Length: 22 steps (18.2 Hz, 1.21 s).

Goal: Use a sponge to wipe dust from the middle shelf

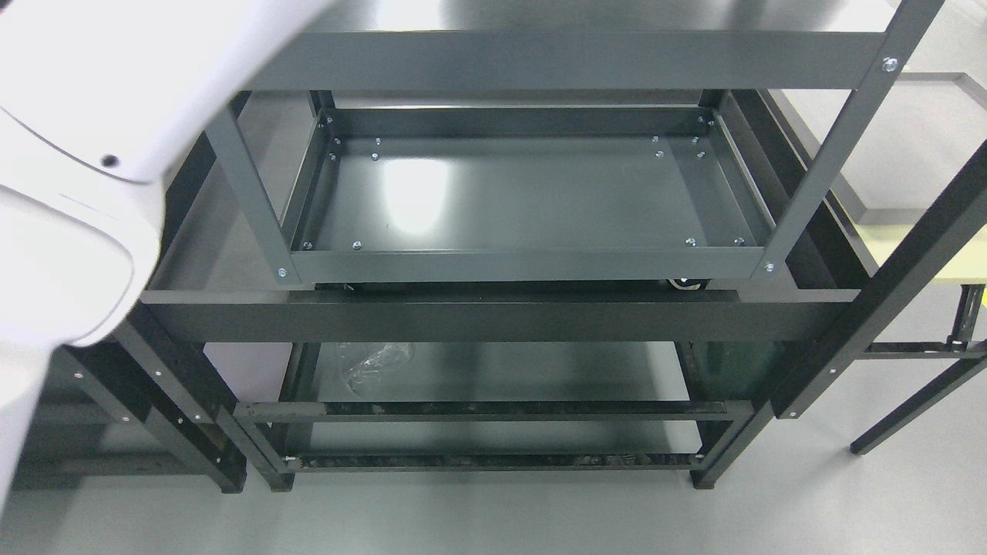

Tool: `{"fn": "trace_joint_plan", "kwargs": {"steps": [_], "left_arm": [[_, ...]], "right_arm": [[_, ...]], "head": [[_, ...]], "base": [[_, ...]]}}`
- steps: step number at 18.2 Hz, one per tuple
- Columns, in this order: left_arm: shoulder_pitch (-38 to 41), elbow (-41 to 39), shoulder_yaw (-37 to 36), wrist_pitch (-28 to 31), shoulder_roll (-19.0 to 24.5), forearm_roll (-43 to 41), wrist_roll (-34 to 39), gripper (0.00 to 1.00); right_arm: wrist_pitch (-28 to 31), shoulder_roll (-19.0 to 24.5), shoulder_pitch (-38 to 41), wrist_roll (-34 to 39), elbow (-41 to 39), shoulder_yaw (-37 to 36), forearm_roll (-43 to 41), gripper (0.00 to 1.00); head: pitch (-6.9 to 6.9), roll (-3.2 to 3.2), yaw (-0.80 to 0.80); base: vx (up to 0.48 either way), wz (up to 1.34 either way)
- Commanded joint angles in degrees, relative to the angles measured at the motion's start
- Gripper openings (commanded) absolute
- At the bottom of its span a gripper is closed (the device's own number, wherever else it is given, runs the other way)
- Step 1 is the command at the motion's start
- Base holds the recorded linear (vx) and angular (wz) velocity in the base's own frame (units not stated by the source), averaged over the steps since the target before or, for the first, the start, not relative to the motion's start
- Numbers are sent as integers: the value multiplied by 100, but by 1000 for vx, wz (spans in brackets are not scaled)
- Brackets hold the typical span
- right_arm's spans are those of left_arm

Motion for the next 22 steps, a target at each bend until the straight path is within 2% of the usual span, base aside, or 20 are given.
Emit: {"fn": "trace_joint_plan", "kwargs": {"steps": [1,6,9,12,17,22], "left_arm": [[475,371,-1810,-73,-270,-83,-7,0],[546,310,-1363,-319,-231,-320,-278,0],[546,30,-871,-583,357,-487,-507,0],[538,-445,-405,-758,1131,-488,-780,0],[651,-1200,378,-829,1887,-409,-1140,1],[1099,-1992,897,-829,2836,188,-1904,1]], "right_arm": [[420,-100,0,-13,-100,0,0,100],[420,-100,0,-22,-100,0,0,100],[420,-100,0,-13,-100,0,0,100],[420,-100,0,-22,-100,0,0,100],[420,-100,0,-13,-100,0,0,100],[420,-100,0,-22,-100,0,0,100]], "head": [[0,0,0],[0,0,0],[0,0,0],[0,0,0],[0,0,0],[0,0,0]], "base": [[0,0],[0,0],[0,0],[0,0],[0,0],[0,0]]}}
